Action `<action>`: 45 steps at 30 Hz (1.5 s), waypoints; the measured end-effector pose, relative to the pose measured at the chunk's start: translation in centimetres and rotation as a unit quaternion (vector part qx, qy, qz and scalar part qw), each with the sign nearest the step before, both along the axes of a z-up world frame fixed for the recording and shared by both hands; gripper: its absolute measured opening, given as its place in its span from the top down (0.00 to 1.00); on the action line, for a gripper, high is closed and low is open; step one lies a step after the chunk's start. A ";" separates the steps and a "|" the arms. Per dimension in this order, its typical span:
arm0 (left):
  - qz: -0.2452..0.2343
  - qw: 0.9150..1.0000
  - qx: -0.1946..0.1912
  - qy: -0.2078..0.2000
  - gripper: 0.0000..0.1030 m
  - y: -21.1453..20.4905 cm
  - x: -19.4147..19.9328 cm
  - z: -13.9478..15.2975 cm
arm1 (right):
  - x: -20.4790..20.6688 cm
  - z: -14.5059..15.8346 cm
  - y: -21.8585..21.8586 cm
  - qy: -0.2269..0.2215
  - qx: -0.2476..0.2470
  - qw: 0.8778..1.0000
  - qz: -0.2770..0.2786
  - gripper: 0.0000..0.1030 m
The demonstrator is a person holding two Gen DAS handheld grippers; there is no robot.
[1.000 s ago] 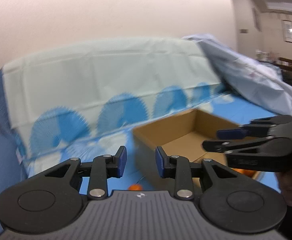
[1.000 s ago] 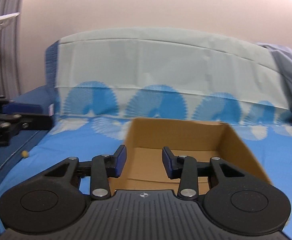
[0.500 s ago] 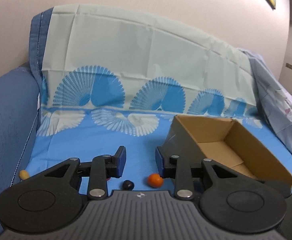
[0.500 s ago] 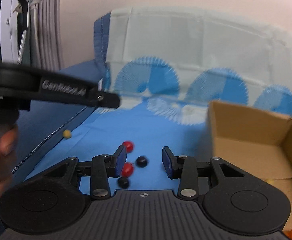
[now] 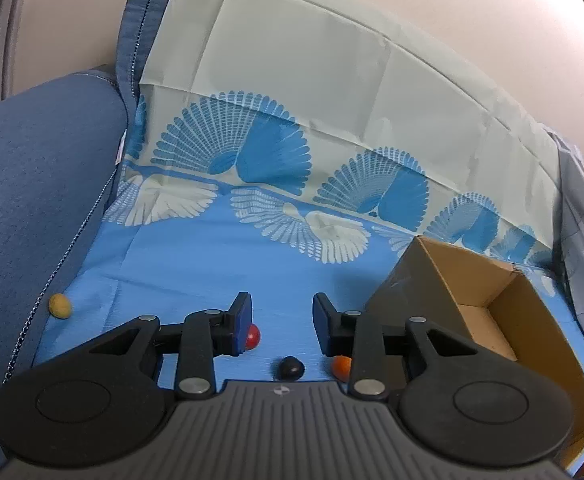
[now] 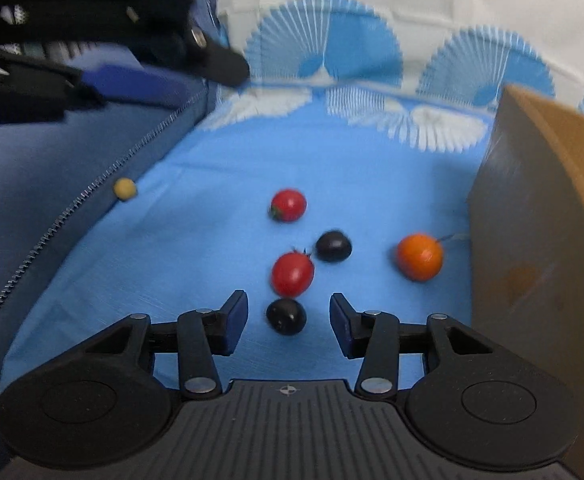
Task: Organize fruits
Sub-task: 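Grasp a red cherry tomato with the left tool while the right tool grasps a dark plum, then hold the tomato and plum in both tools above the bed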
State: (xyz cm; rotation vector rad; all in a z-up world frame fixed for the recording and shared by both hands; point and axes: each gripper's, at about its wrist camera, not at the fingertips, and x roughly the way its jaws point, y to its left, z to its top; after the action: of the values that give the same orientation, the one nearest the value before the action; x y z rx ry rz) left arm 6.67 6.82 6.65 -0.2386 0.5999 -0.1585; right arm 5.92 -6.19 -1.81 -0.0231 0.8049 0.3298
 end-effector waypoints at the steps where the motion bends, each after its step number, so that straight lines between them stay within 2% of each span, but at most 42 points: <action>1: 0.002 1.000 -0.001 0.002 0.61 0.0 0.1 -0.1 | 0.4 -0.5 0.3 0.009 -0.002 1.000 0.000 0.54; 4: 0.010 1.000 -0.007 0.013 0.60 0.3 0.6 -0.6 | 0.9 -2.0 0.8 0.037 -0.016 0.999 0.000 0.60; 5: 0.013 1.000 -0.008 0.018 0.60 0.4 0.8 -0.8 | 1.0 -2.3 0.8 0.041 -0.017 0.999 -0.003 0.67; 6: 0.015 1.000 -0.009 0.024 0.60 0.4 1.1 -1.0 | 0.8 -2.4 0.8 0.034 -0.019 0.999 -0.006 0.80; 9: 0.023 0.999 -0.011 0.044 0.60 0.4 1.9 -1.9 | 0.7 -2.2 0.8 0.030 -0.013 0.999 0.002 0.80; 12: 0.026 0.997 -0.009 0.073 0.60 0.2 2.9 -3.0 | 0.4 -1.6 0.6 0.017 -0.028 0.999 -0.008 0.80; 17: 0.001 0.991 0.009 0.137 0.60 -0.9 4.7 -5.6 | 0.1 -1.5 -0.9 0.053 -0.035 0.996 -0.066 0.80; 21: -0.027 0.984 0.024 0.172 0.60 -2.2 5.6 -7.6 | 0.2 -1.8 -1.7 0.068 -0.035 0.994 -0.078 0.80; 23: -0.035 0.982 0.051 0.177 0.60 -3.0 5.8 -8.4 | 0.3 -1.8 -2.0 0.072 -0.031 0.994 -0.082 0.79; 31: -0.058 0.973 0.108 0.198 0.61 -5.0 6.5 -10.3 | 0.6 -2.1 -1.3 0.071 -0.052 0.994 -0.071 0.77; 32: -0.060 0.972 0.113 0.198 0.61 -5.2 6.5 -10.4 | 0.7 -2.1 -1.3 0.071 -0.052 0.994 -0.071 0.77; 33: -0.062 0.971 0.119 0.196 0.67 -5.3 6.6 -10.4 | 0.6 -2.1 -1.3 0.071 -0.051 0.994 -0.071 0.77; 35: -0.066 0.971 0.127 0.192 0.69 -5.6 6.5 -10.3 | 0.7 -2.1 -1.3 0.070 -0.050 0.994 -0.071 0.77; 38: -0.066 0.972 0.120 0.193 0.69 -5.5 6.2 -10.0 | 0.5 -2.0 -1.1 0.062 -0.058 0.994 -0.067 0.78; 42: -0.017 0.978 0.094 0.187 0.69 -3.8 6.1 -9.2 | 0.3 -1.8 -1.4 0.057 -0.054 0.994 -0.078 0.78; 45: 0.009 0.976 0.090 0.196 0.69 -2.8 6.2 -9.2 | 0.5 -1.7 -1.9 0.058 -0.052 0.993 -0.088 0.78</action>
State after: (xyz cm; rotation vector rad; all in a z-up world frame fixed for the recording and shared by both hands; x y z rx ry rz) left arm 12.90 3.99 -2.53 -0.0979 0.9983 -0.0365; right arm 6.40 -8.09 -3.50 -0.0305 0.9331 0.1222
